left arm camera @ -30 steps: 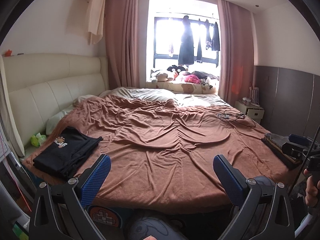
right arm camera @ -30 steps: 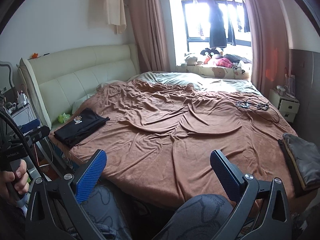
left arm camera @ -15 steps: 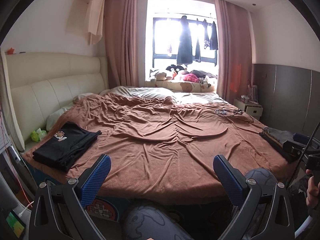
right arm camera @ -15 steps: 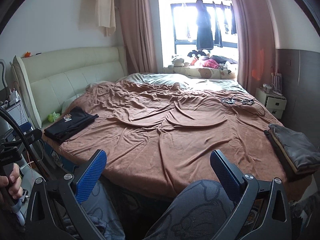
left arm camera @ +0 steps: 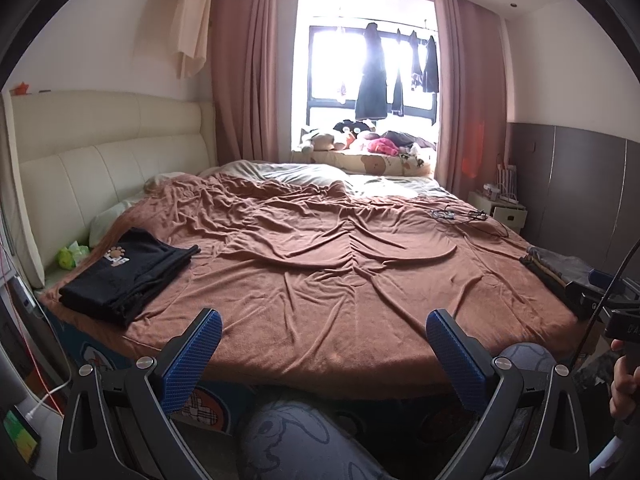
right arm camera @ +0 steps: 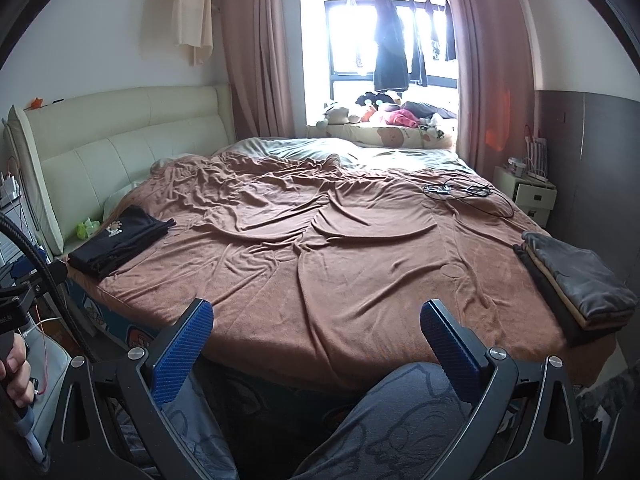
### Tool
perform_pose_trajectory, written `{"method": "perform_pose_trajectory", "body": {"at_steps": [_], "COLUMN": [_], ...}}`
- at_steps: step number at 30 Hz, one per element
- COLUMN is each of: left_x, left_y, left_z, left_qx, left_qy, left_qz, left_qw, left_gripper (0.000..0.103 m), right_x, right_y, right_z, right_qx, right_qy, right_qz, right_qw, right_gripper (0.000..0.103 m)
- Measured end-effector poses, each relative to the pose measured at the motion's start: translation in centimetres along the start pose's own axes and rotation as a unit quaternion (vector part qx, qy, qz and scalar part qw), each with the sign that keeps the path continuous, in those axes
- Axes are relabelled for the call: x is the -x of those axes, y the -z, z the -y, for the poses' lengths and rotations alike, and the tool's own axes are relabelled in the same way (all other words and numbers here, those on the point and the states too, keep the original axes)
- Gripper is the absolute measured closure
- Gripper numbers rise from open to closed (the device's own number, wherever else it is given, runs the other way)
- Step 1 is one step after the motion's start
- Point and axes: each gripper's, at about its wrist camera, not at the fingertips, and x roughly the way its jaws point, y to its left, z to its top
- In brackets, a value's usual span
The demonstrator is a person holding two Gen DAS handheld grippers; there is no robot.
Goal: Fold small clothes
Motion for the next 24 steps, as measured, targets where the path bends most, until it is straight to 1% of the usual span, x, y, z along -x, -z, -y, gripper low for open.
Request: {"method": "perform_pose_trajectory", "body": {"at_steps": [5, 10, 19, 24], "left_x": [0.06, -0.16, -0.54, -0.59], "left_y": [-0.06, -0.30, -0.11, 0.10], "left_z": [0.11, -0.08, -0.43, -0.39], "left_qx": [-0.001, 0.008, 0.010, 0.009], "left_qy": [0.002, 0.002, -0.001, -0.001], "left_qz": [0.002, 0.005, 0.001, -0.002], "left_qw": [1.0000, 1.0000, 0.9999, 1.0000], "left_gripper": [0.000, 0.000, 0.000, 0.000], "right_x": [-0.30, -0.24, -0.62, -0.73], "right_y": [-0.19, -0.19, 0.21, -0.13], "right_z": [0.17, -0.18, -0.03, 0.14], "right_qx": [-0.004, 0.012, 0.004, 0.001], "right_qy": [0.002, 0.002, 0.001, -0.001], "right_qz": [-0.005, -0.004, -0.011, -0.013], "right_qw": [1.000, 1.000, 1.000, 1.000], "right_gripper": [0.000, 0.000, 0.000, 0.000]}}
